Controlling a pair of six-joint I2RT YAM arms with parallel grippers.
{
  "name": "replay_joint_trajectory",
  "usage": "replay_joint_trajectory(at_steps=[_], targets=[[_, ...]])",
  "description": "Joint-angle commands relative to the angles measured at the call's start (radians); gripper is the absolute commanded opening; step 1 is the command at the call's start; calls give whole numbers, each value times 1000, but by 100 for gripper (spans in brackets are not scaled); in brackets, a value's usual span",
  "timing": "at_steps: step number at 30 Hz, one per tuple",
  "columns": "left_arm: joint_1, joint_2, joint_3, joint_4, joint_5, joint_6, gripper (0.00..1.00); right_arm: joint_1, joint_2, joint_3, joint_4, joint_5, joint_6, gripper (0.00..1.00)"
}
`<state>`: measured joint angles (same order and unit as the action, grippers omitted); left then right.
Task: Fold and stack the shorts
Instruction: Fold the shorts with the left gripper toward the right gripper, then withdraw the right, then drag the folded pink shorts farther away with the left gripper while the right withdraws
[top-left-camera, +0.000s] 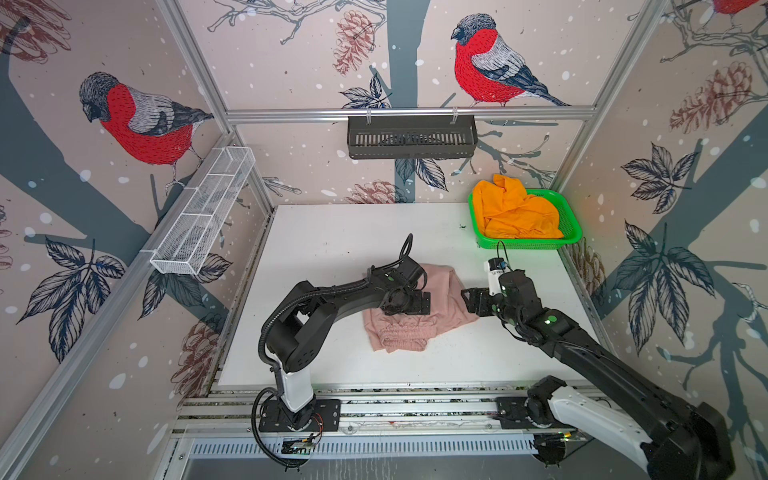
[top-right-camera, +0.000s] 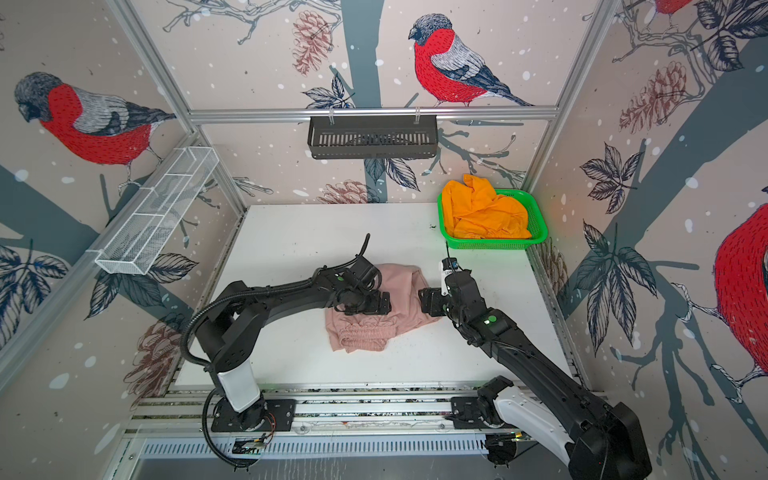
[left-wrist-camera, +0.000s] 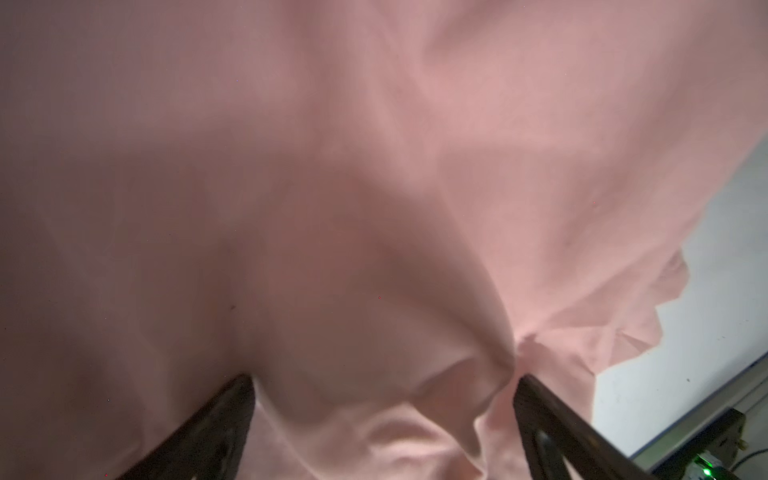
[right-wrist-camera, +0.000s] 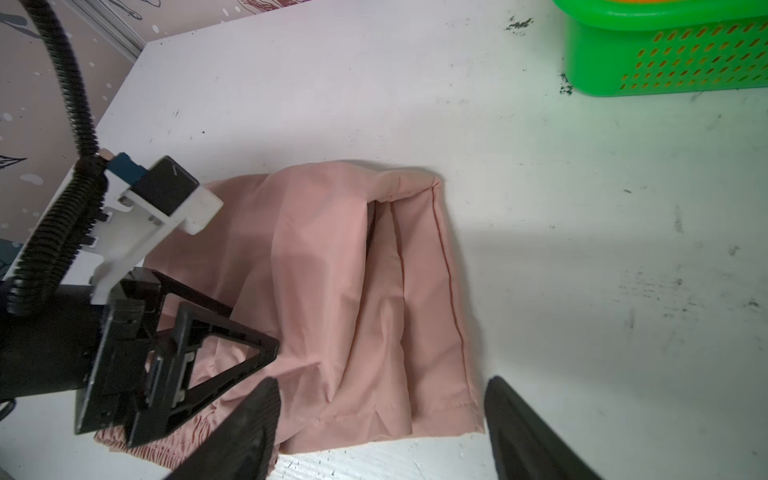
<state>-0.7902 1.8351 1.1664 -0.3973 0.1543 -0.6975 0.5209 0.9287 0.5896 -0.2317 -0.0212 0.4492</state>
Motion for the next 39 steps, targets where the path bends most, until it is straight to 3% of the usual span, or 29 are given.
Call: replay_joint_trajectory(at_steps=[1,4,8,11,14,18,22,26,33,39], targets=[[-1,49,33,-59,-80,-5,98,-2,-5,-11,45,-38,24,78],[5,113,65,-143,-174,9,98,-10,-4,-18,40,-37,16,79],[62,165,51,-161,-199,58,97,-16,-3,-20,50,-47,13,79],[141,175,30,-148,-211,123,97,-18,1,-23,68,-56,13,79],[238,187,50,-174,-295,228,97,-18,16,-29,84,-58,15,79],[363,253,190,-235,-444,366,97,-19,59,-36,118,-89,20,79],[478,336,307,-213,-512,451,97,-19,114,-15,134,-116,27,79],[562,414,391,-179,-521,541,97,-16,145,-2,170,-132,50,79],[610,434,468,-168,-506,724,97,-19,171,33,167,-97,41,79],[652,407,456,-196,-464,739,97,-28,219,101,144,-98,10,79]])
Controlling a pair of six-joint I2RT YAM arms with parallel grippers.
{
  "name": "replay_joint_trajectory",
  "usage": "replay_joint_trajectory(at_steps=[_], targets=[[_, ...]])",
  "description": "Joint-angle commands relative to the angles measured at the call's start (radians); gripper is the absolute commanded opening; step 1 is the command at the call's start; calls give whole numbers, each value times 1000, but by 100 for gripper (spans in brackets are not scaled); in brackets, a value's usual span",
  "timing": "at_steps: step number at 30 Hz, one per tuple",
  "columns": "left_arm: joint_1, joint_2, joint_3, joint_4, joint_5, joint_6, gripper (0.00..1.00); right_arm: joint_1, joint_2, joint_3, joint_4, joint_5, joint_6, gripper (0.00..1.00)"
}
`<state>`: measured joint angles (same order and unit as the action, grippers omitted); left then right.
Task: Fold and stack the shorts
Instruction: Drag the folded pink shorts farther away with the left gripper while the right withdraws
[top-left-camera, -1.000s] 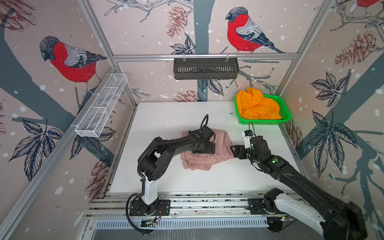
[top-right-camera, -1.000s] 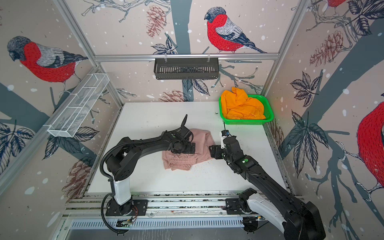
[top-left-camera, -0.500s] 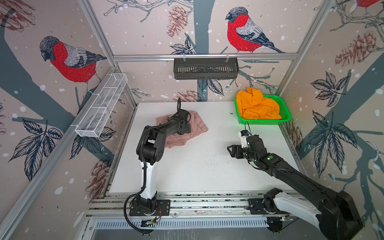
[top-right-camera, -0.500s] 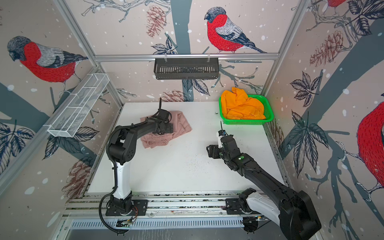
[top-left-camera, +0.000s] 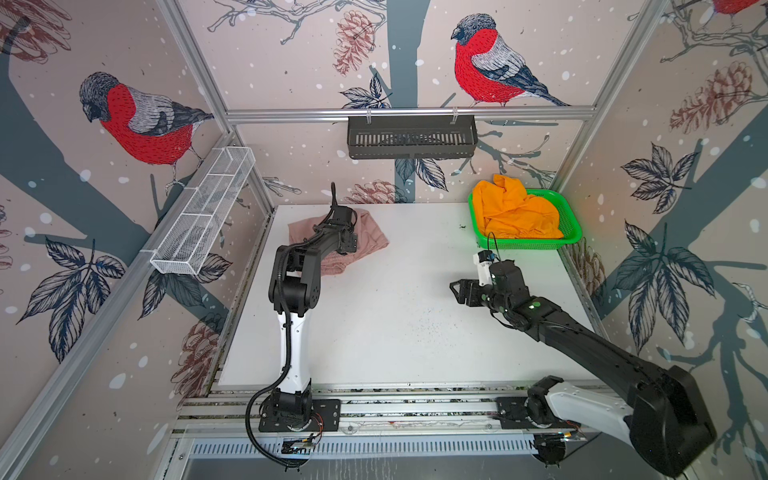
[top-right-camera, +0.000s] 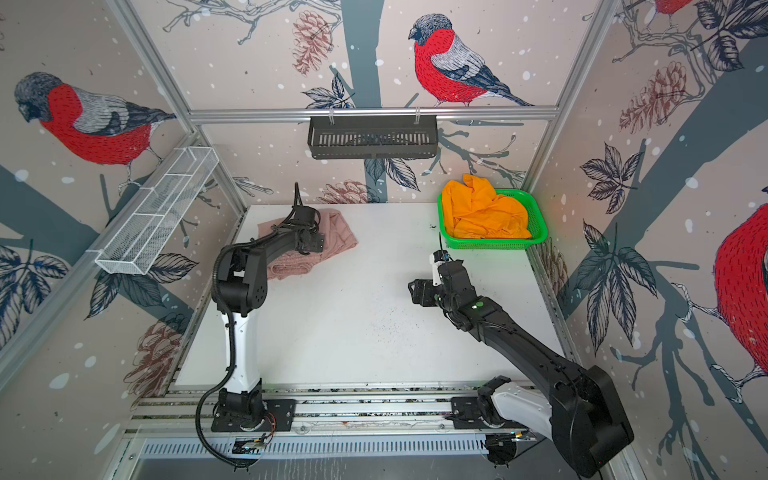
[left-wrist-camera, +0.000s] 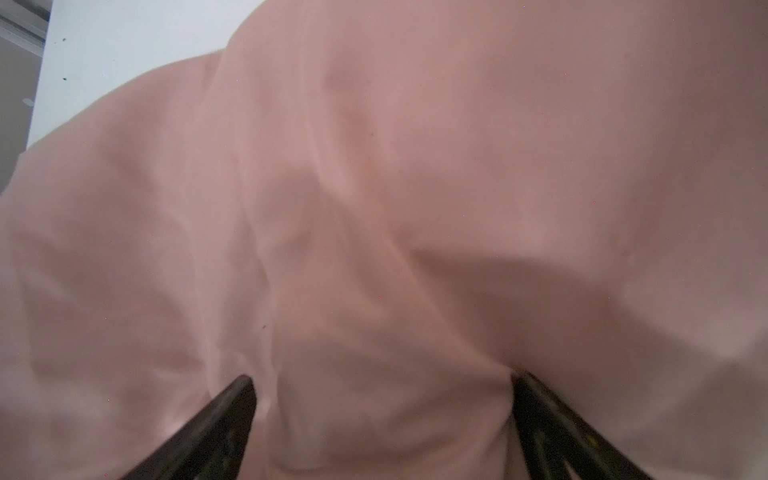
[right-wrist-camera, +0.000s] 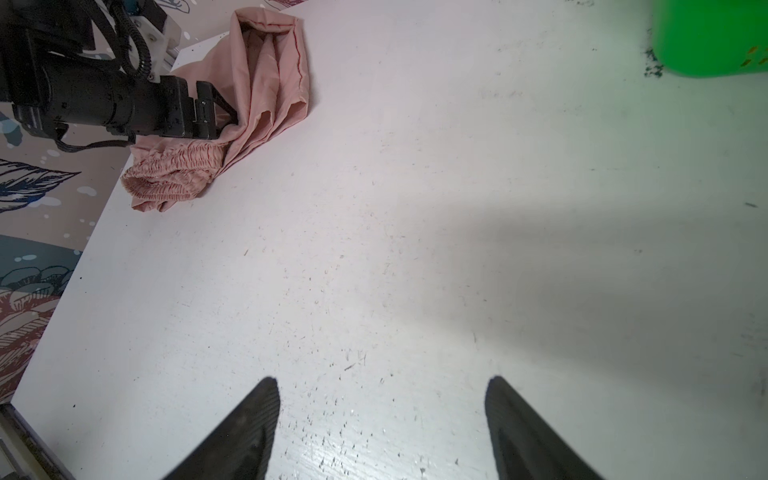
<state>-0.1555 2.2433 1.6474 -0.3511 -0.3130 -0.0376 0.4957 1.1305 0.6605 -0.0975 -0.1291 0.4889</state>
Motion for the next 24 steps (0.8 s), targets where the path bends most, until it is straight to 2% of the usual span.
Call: replay_joint_trajectory(at_steps=[1,4,8,11,16,21,24], targets=[[19,-24,-27,-244,27,70,97,-4,28,41,11,3,-38,79],[16,-110,-31,-265,114,14,97,-6,86,84,23,-22,-67,79],[17,-225,-78,-320,120,-125,97,-3,178,142,50,-62,-88,80],[19,-304,-175,-321,157,-222,97,1,221,165,84,-91,-95,80],[28,-462,-396,-153,248,-331,97,6,289,202,85,-119,-123,80],[34,-504,-497,-57,333,-384,97,6,309,203,98,-135,-128,81],[35,-472,-501,-46,303,-370,97,4,319,205,98,-140,-135,81]])
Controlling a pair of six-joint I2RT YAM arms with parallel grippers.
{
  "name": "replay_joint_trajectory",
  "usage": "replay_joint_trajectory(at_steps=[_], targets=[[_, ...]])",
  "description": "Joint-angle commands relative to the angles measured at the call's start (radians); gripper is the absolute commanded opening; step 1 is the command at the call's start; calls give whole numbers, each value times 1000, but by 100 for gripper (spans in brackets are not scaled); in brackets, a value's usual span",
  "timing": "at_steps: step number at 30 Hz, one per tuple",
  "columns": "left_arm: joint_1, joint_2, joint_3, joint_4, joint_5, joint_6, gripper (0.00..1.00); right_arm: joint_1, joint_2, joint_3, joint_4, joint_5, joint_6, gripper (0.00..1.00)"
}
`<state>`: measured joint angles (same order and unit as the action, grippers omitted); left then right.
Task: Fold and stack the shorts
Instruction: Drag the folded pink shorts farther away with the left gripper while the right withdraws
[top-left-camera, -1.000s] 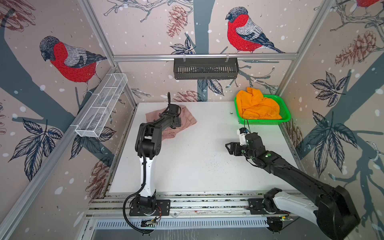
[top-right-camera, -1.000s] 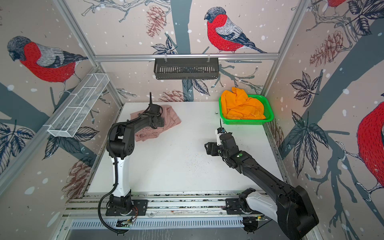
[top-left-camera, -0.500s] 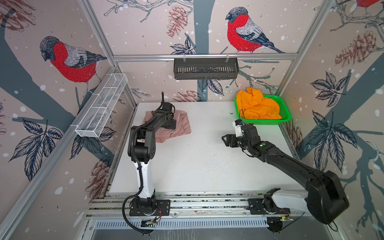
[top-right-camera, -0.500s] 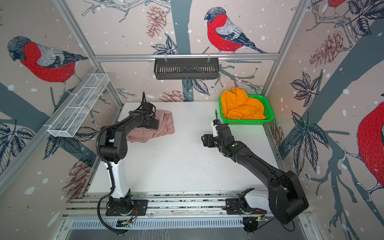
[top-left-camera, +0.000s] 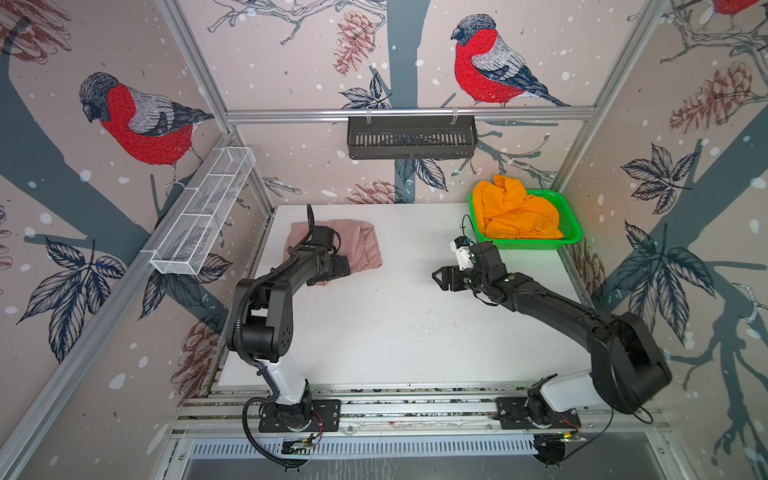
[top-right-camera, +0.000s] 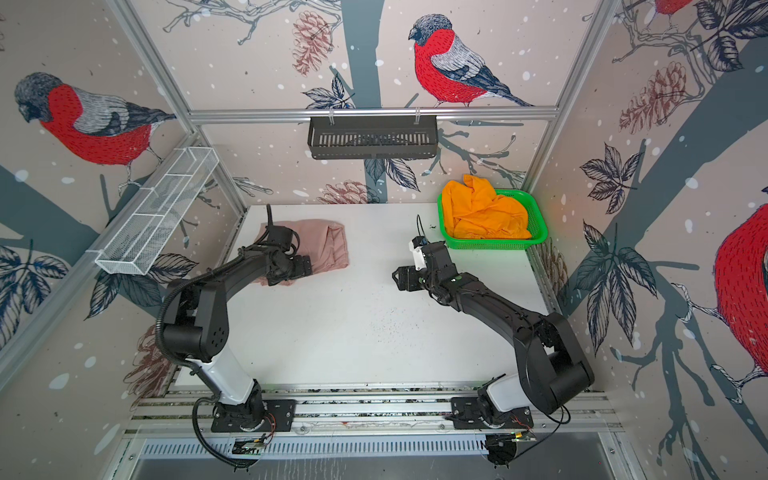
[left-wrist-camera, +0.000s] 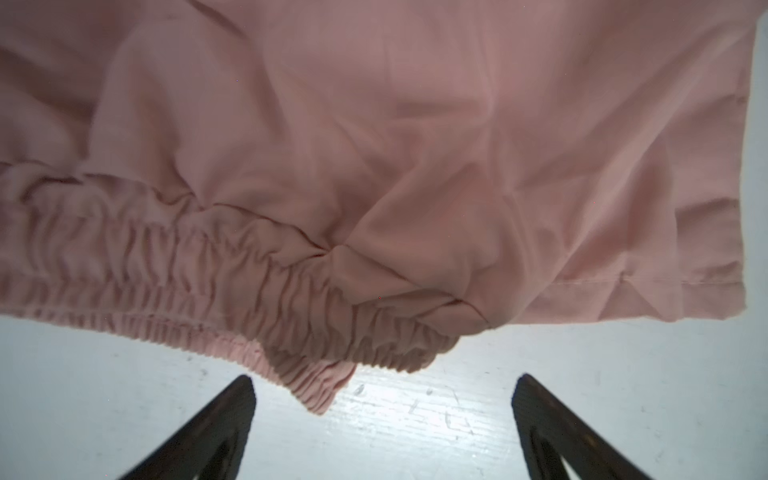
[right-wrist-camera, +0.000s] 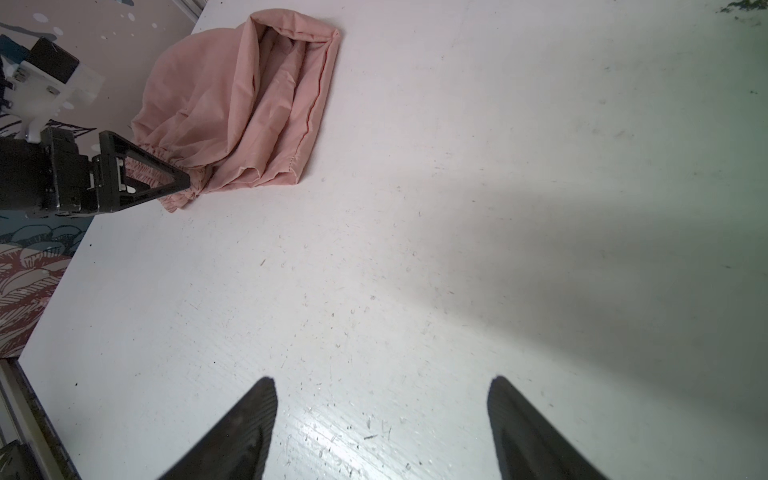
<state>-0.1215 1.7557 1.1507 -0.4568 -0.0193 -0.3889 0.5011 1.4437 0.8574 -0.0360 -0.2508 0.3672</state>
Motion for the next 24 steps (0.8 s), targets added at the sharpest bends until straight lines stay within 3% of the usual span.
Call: replay_joint_trajectory(at_steps=[1,6,24], targets=[[2,31,6,53,-24,-9,97,-1,8,8,37,-18,-14,81],[28,88,62,26,-92,45,97,-10,12,8,20,-17,-28,81],[103,286,262,50,-134,182,97,-40,13,58,-34,19,-33,82]])
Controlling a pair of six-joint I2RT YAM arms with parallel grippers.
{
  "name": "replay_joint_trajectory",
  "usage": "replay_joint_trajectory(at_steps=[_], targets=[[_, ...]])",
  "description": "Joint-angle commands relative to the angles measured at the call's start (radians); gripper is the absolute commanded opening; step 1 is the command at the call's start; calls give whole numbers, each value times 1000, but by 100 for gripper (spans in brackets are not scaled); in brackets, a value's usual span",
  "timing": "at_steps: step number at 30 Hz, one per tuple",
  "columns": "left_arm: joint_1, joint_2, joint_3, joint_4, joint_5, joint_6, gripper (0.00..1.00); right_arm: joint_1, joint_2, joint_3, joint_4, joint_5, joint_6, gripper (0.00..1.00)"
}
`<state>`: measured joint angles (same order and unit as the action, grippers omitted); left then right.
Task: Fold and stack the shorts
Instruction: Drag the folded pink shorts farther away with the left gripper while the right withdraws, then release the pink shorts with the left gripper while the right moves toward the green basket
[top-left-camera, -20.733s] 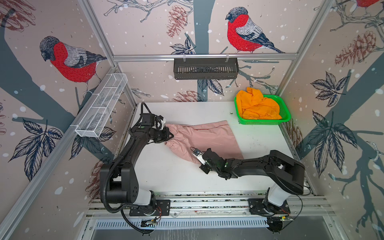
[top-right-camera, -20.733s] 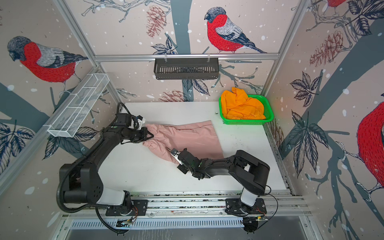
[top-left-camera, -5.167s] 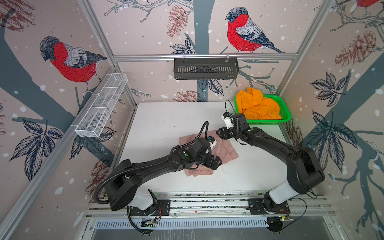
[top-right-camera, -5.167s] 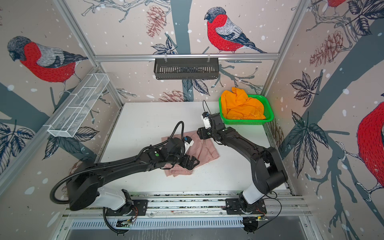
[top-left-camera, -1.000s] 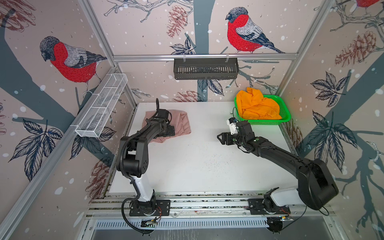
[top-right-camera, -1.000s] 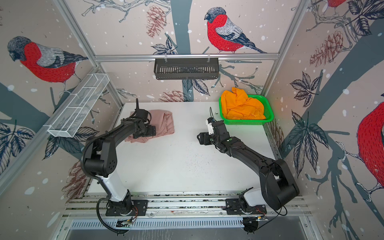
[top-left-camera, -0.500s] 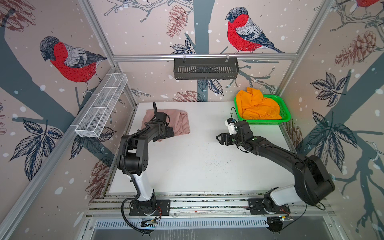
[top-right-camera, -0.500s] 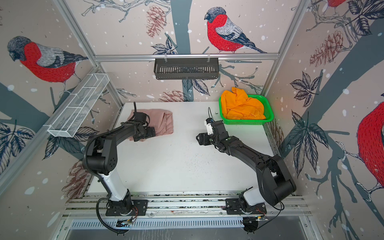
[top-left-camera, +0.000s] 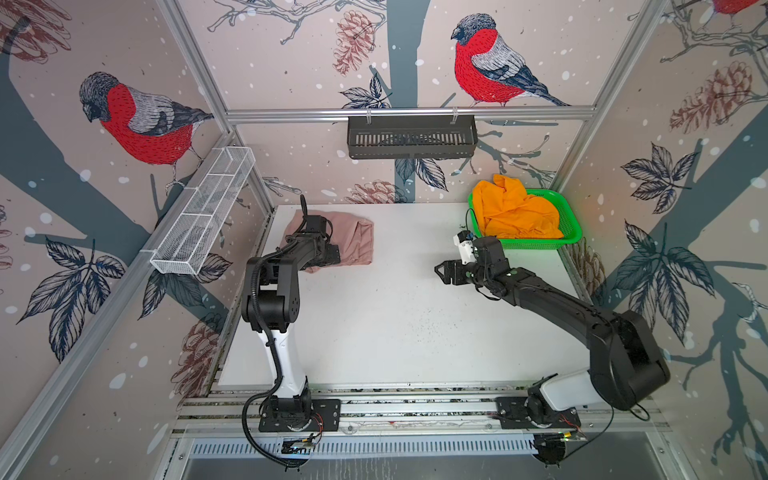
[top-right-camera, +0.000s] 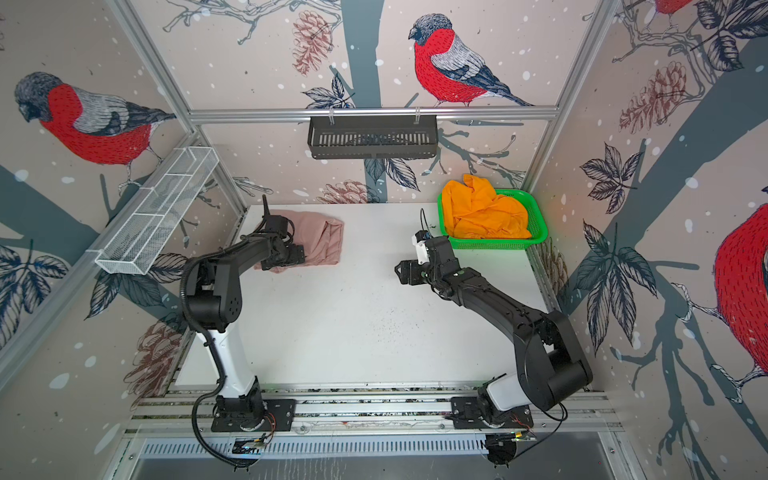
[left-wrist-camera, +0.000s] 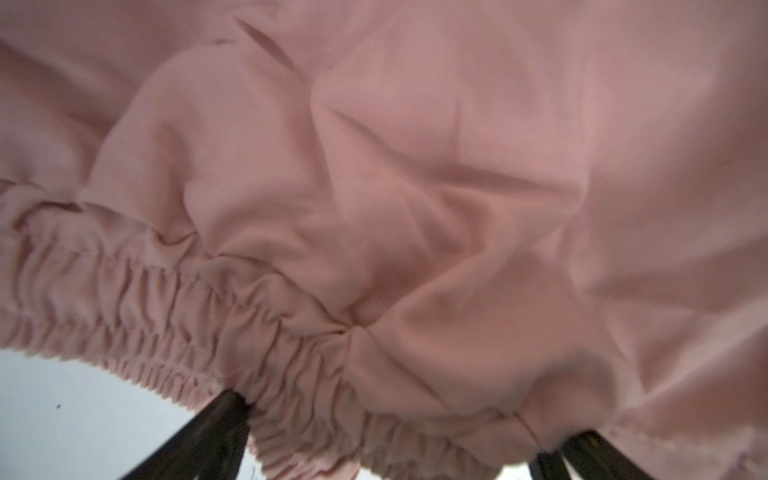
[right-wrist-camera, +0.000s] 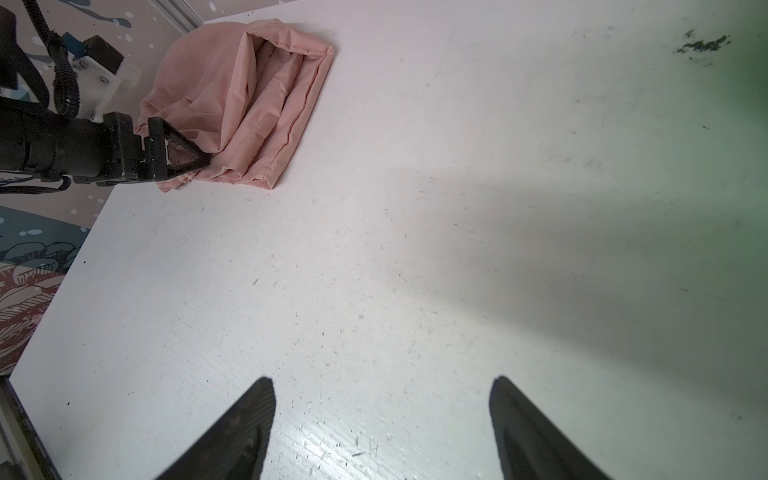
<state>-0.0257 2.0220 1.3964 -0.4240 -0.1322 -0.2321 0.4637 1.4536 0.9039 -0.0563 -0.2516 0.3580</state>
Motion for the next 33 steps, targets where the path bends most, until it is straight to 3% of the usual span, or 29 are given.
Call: replay_joint_trajectory(at_steps=[1,6,11,18,20,23,26,30,33], targets=[[13,31,24,20,-16,25,97,-3,6,16,-16,21,-23,82],[21,37,72,-17,-4,22,97,-5,-4,40,-38,29,-24,82],[22,-52,113,-136,-8,-6,97,-11,-54,32,-39,57,-28,83],[8,-99,164,-74,223,24,94,-15,-75,-8,17,36,-19,76],[2,-59,215,-50,276,27,82,-16,-79,-14,33,28,-23,72],[-30,26,321,-37,291,43,45,-18,-91,-30,60,29,-26,66],[-75,112,419,-17,267,70,2,-22,-113,-48,85,37,-25,58],[-92,189,486,58,306,57,0,-35,-138,-77,119,35,-12,49],[-92,237,546,57,308,52,0,-48,-140,-83,128,19,-11,47]])
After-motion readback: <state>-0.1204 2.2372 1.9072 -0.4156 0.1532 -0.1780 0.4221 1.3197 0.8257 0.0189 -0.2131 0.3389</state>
